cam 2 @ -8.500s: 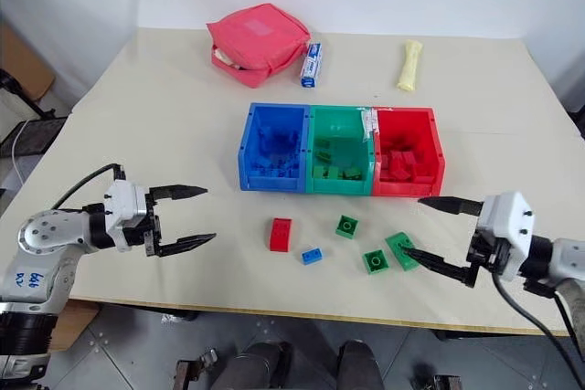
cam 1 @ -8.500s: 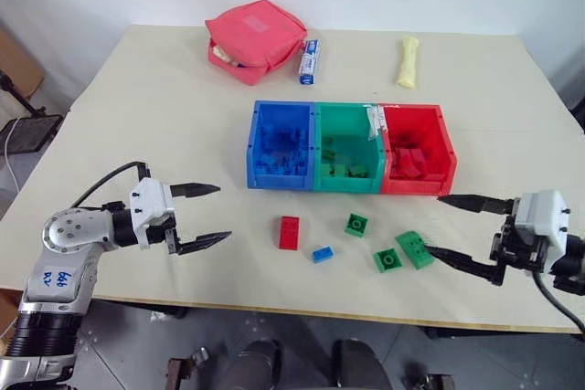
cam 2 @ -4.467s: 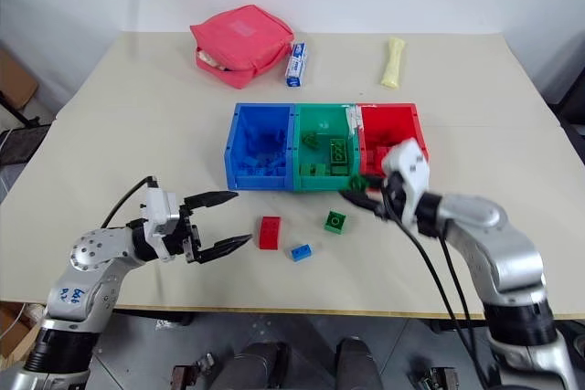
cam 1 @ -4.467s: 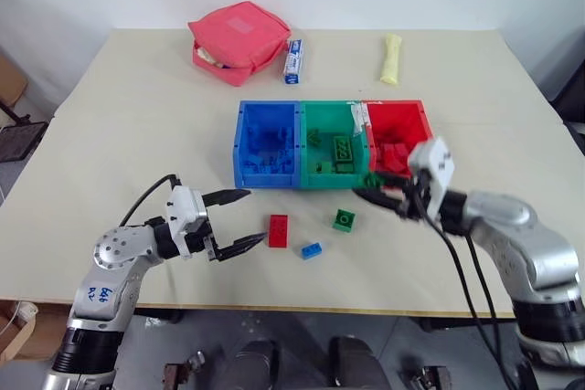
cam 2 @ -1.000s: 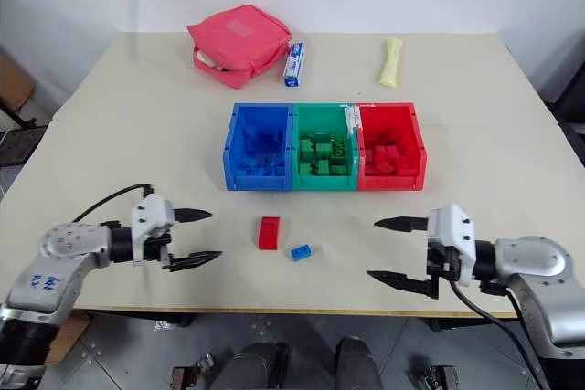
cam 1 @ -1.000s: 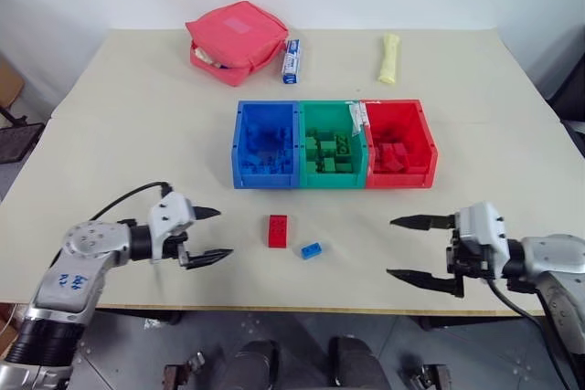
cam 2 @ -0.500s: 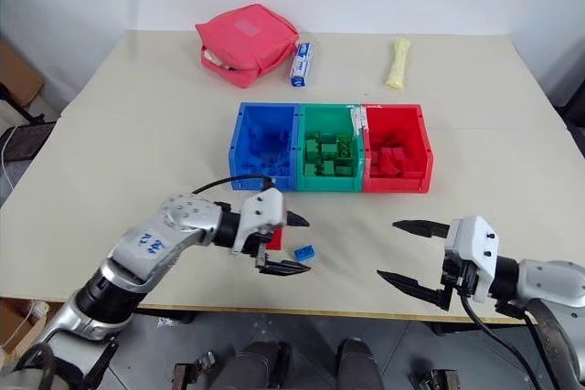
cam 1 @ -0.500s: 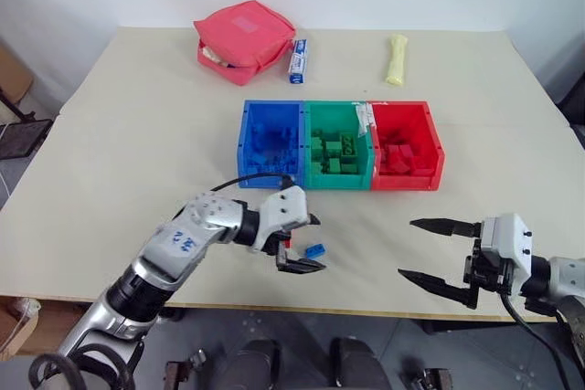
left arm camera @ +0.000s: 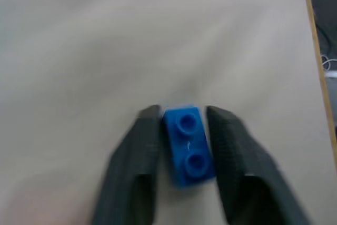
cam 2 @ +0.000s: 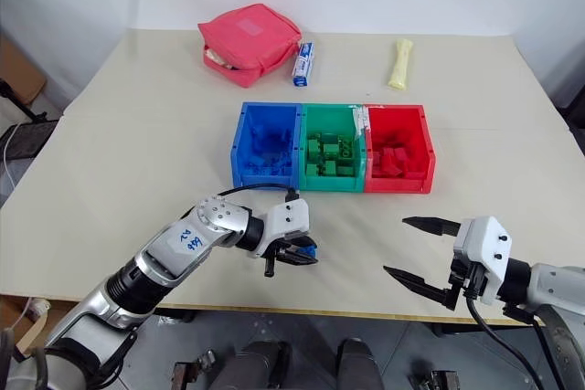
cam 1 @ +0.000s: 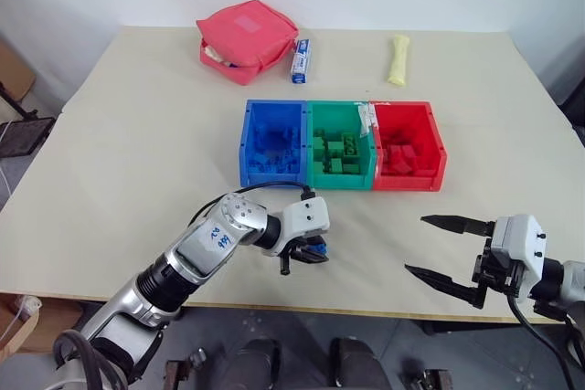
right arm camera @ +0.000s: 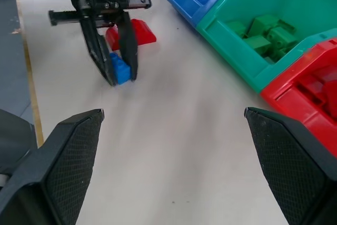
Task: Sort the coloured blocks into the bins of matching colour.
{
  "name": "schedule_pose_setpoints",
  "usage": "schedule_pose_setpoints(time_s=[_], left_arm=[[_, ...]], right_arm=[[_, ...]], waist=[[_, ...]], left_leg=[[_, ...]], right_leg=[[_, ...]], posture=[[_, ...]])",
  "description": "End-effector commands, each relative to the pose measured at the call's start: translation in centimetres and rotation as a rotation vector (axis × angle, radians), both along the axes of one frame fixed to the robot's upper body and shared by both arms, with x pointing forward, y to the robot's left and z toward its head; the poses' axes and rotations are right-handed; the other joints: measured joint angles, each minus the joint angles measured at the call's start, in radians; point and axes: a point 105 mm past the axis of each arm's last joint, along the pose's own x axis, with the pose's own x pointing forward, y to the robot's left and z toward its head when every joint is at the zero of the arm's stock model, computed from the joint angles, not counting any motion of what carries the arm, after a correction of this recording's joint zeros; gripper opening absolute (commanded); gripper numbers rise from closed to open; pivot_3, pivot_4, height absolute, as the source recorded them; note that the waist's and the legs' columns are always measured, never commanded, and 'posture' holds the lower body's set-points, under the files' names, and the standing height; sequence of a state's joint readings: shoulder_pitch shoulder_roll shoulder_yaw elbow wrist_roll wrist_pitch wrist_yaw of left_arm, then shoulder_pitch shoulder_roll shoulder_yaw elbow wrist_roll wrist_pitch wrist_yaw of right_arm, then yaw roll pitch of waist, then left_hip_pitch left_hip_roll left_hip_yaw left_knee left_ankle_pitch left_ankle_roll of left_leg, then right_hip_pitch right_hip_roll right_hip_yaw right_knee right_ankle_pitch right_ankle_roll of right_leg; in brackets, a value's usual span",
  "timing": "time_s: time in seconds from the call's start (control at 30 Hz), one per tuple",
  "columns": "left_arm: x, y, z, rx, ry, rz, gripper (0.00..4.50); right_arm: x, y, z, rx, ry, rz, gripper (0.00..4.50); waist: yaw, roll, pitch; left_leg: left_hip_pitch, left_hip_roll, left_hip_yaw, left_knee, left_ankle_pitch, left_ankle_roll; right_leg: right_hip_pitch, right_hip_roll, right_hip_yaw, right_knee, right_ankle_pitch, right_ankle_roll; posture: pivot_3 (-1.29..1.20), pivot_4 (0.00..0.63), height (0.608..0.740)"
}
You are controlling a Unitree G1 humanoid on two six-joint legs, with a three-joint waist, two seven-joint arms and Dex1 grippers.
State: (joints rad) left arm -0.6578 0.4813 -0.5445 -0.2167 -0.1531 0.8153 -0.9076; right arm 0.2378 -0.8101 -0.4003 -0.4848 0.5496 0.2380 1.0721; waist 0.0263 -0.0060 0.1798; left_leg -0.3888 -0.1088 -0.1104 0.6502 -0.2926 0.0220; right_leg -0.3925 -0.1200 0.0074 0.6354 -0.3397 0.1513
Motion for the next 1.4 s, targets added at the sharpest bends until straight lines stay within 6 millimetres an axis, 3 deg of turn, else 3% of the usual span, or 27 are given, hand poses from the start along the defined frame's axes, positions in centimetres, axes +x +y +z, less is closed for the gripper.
schedule_pose_setpoints(time_s=[0.03,0.13,0.2,0.3,0.43,0.53,0.63,0.67,0.7,0.8,0.93,1.03,1.2,1.4], left_arm=[[-0.1,-0.4,2.4,-0.136,-0.012,-0.019,0.5],[0.8,0.3,3.7,-0.248,0.036,0.066,0.5],[1.9,1.6,4.2,-0.274,-0.026,0.106,0.5],[4.8,3.4,8.6,-0.482,-0.159,0.249,0.5],[8.4,5.6,12.1,-0.608,-0.342,0.437,0.5],[10.5,6.3,12.6,-0.616,-0.398,0.526,0.5],[12.0,5.9,12.1,-0.624,-0.353,0.575,0.5],[12.3,5.6,12.1,-0.637,-0.341,0.575,1.21],[12.4,5.5,12.3,-0.65,-0.343,0.569,1.42],[11.9,5.2,11.7,-0.608,-0.315,0.501,2.34],[12.4,7.6,12.5,-0.614,-0.385,0.545,3.46],[11.0,9.1,12.0,-0.575,-0.416,0.454,4.36],[5.7,13.4,8.4,-0.426,-0.311,0.225,4.43],[2.6,19.2,6.2,-0.271,-0.285,0.246,4.43]], right_arm=[[0.0,-0.1,0.9,0.003,-0.057,-0.003,4.5],[0.1,-0.3,2.1,0.086,-0.084,-0.056,4.5],[0.1,-0.4,2.6,0.104,-0.108,-0.078,4.5],[0.9,-0.7,3.6,0.185,-0.171,-0.153,4.5],[1.4,-0.5,4.5,0.262,-0.217,-0.198,4.5],[1.7,-0.6,4.8,0.31,-0.246,-0.235,4.5],[1.5,-0.1,3.8,0.294,-0.226,-0.231,4.5],[1.4,0.1,3.6,0.288,-0.218,-0.227,4.5],[1.4,0.3,3.4,0.283,-0.212,-0.222,4.5],[1.4,0.2,3.1,0.268,-0.21,-0.218,4.5],[1.6,0.2,2.8,0.247,-0.208,-0.211,4.5],[1.9,0.4,2.4,0.239,-0.203,-0.194,4.5],[2.1,1.1,1.7,0.201,-0.173,-0.114,4.5],[3.1,1.5,1.5,0.174,-0.155,-0.031,4.5]], waist=[[0.001,0.0,0.0],[0.002,0.0,0.0],[0.0,0.0,0.0],[-0.001,0.0,0.0],[0.003,0.0,0.0],[0.005,0.0,0.0],[0.006,0.0,0.0],[0.006,0.0,0.0],[0.005,0.0,0.0],[-0.001,0.0,0.0],[-0.006,0.0,0.0],[-0.012,0.0,0.0],[-0.025,0.0,0.0],[-0.025,0.0,0.0]], left_leg=[[0.0,0.0,0.0,0.0,0.0,0.0],[0.0,0.0,0.0,0.001,0.0,0.0],[0.0,0.0,-0.001,0.001,0.0,0.0],[0.0,0.001,0.0,0.001,0.0,-0.001],[0.0,0.0,0.0,0.002,0.0,-0.001],[0.0,0.0,-0.001,0.003,0.0,-0.001],[0.0,0.0,-0.001,0.002,0.0,-0.001],[0.0,0.0,-0.001,0.002,0.0,-0.001],[0.0,0.0,-0.001,0.002,0.0,-0.001],[-0.001,0.0,0.0,0.002,0.0,-0.001],[0.0,0.001,0.001,0.002,0.0,-0.001],[0.001,0.001,0.001,0.002,0.0,-0.001],[0.001,0.001,0.001,0.0,0.0,-0.001],[0.001,0.001,0.0,0.001,0.0,-0.001]], right_leg=[[0.0,0.0,0.0,0.0,0.0,0.0],[0.0,0.0,0.0,0.0,0.0,0.0],[0.0,0.0,0.0,0.0,0.0,0.0],[0.0,0.001,0.0,0.001,0.0,0.0],[0.0,0.001,0.0,0.001,0.0,0.0],[0.0,0.001,0.0,0.001,0.0,0.001],[0.0,0.001,0.0,0.002,0.0,0.001],[0.0,0.001,0.0,0.002,0.0,0.001],[0.0,0.001,0.0,0.003,0.0,0.001],[-0.001,0.001,0.0,0.004,0.0,0.001],[-0.002,0.002,0.001,0.008,0.0,0.001],[-0.002,0.003,0.002,0.007,0.0,0.001],[-0.002,0.002,0.002,0.008,0.0,0.001],[0.0,0.001,0.002,0.003,0.0,0.0]], posture=[[0.0,0.15,0.74],[0.0,0.15,0.74],[0.0,0.15,0.74],[0.0,0.15,0.74],[0.0,0.15,0.74],[0.0,0.15,0.74],[0.0,0.15,0.74],[0.0,0.15,0.74],[0.0,0.15,0.74],[0.0,0.15,0.74],[0.0,0.15,0.74],[0.0,0.15,0.74],[0.0,0.15,0.74],[0.0,0.15,0.74]])
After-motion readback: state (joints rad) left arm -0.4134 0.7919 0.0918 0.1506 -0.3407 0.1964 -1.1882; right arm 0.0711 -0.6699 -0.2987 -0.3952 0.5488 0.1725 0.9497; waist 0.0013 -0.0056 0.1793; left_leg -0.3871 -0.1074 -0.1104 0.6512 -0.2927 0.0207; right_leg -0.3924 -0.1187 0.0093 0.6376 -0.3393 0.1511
